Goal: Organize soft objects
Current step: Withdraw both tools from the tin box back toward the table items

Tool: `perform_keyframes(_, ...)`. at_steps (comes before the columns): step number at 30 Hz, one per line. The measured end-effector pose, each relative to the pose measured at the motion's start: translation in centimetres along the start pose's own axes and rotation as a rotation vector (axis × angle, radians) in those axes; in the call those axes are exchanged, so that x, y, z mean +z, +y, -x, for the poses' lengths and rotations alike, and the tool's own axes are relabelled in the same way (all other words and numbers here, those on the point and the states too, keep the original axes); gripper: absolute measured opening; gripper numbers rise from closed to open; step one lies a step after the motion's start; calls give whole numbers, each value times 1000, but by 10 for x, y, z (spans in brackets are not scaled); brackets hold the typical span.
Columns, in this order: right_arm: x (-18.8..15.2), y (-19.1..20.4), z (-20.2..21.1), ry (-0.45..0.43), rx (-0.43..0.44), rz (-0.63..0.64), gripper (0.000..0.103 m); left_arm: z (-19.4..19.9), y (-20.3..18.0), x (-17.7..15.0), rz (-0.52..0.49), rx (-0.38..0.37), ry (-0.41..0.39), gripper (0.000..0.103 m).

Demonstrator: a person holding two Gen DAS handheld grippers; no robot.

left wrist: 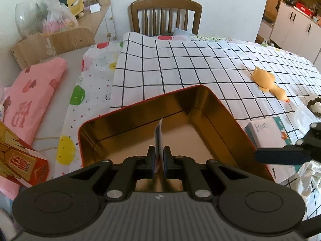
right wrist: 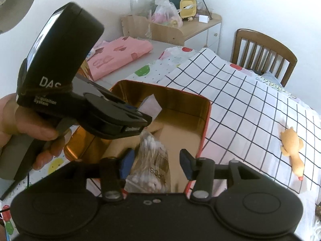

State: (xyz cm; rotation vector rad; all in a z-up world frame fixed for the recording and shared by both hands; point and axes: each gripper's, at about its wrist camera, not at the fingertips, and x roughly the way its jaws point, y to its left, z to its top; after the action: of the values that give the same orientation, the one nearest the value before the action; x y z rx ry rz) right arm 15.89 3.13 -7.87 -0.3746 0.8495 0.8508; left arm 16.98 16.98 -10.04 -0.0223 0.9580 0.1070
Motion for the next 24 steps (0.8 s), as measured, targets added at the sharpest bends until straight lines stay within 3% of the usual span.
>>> perform_keyframes(24, -18, -32, 86, -128, -22, -57, 63, 55, -12, -17, 25, 12, -84, 8)
